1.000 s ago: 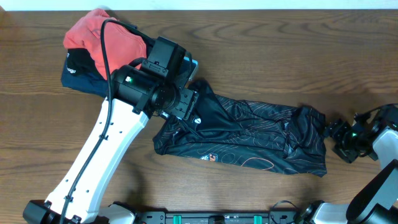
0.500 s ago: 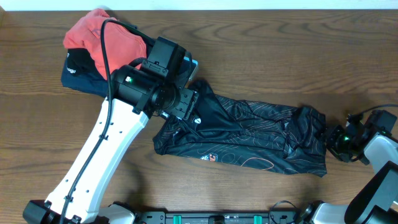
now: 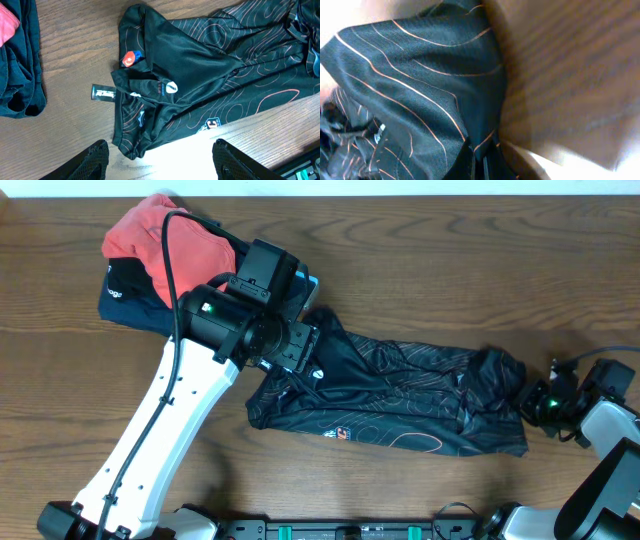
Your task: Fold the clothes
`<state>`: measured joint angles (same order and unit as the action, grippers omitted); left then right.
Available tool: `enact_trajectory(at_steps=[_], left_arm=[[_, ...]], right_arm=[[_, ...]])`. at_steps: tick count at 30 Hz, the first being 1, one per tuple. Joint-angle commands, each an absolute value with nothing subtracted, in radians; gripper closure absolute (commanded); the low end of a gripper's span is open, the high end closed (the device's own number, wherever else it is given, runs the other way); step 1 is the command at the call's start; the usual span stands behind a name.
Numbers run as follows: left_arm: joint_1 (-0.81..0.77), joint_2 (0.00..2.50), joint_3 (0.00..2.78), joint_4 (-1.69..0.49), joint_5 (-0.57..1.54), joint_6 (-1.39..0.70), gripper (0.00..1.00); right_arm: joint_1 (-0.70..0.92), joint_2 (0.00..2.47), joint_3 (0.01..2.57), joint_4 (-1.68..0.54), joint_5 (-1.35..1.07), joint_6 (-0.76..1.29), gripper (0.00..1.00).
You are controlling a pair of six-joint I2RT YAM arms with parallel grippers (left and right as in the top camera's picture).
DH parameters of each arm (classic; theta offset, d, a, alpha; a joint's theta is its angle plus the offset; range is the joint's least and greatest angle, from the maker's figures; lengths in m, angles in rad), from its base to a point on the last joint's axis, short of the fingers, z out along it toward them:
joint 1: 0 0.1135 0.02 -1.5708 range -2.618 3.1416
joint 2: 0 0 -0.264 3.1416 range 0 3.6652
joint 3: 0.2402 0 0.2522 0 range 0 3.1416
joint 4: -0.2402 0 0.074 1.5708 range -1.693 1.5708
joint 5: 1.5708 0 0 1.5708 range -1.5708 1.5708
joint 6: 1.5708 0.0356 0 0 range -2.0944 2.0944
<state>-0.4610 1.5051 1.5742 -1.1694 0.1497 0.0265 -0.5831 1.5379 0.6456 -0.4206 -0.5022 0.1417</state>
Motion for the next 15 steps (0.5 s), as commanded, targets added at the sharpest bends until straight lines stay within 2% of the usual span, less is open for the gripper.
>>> enact_trajectory(at_steps=[1,10,15], left_arm=[[-0.46,1.5,1.596,-1.169,0.137,0.026,0.32],[-0.421,1.5,1.596,-1.169,0.137,0.027,0.32],[-0.39,1.5,1.596,-1.163,0.137,0.027,0.32]], right_arm=[[-0.591,1.545,0.682,-0.409,-0.508,0.18,0.99],[-0.598,1.543,1.006,-0.731,-0.36,0.151,0.99],[-0.535,1.542,1.116,-0.935,-0.242,0.122,0.99]])
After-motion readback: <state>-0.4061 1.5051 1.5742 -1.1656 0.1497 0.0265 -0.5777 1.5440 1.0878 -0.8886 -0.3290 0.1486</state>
